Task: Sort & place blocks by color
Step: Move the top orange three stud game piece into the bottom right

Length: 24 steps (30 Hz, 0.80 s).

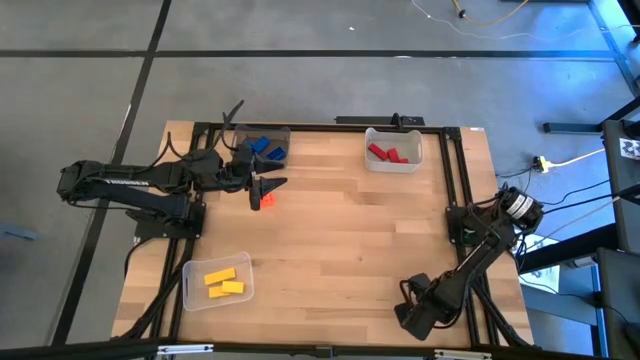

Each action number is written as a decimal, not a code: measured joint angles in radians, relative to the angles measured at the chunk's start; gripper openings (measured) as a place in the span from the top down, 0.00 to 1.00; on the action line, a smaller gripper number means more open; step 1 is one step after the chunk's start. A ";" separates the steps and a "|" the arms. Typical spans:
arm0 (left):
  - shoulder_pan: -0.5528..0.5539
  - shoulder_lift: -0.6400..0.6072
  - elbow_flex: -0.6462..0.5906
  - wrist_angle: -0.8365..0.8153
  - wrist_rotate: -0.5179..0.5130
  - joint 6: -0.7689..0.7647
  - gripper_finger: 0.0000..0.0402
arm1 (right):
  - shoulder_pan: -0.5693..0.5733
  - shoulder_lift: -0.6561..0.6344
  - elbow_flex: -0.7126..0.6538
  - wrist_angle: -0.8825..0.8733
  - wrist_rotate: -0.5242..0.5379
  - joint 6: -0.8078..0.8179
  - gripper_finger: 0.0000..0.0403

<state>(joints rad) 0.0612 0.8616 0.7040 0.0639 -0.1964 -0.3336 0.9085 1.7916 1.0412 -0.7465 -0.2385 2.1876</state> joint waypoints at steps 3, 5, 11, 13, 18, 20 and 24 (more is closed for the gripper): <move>0.000 0.000 0.000 0.000 0.000 0.000 0.43 | 0.000 -0.026 0.000 -0.018 0.003 -0.021 0.25; 0.000 0.000 0.000 0.000 0.000 0.000 0.43 | 0.000 -0.071 0.004 -0.062 0.037 -0.051 0.24; 0.000 0.000 0.000 0.004 0.000 -0.005 0.43 | -0.028 -0.307 0.016 -0.213 0.310 -0.204 0.23; 0.000 0.000 0.000 0.005 0.003 -0.006 0.43 | -0.060 -0.389 0.016 -0.219 0.427 -0.278 0.23; 0.000 0.000 0.000 0.005 0.007 -0.006 0.43 | -0.237 -0.521 0.018 -0.208 0.643 -0.575 0.23; 0.000 0.000 0.000 0.005 0.008 -0.007 0.43 | -0.337 -0.538 0.018 -0.155 0.686 -0.759 0.23; 0.000 0.000 0.000 0.005 0.008 -0.007 0.43 | -0.553 -0.524 0.018 0.081 0.648 -1.246 0.23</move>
<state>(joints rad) 0.0613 0.8616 0.7040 0.0685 -0.1883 -0.3405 0.3553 1.2674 1.0592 -0.6657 0.4091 0.9418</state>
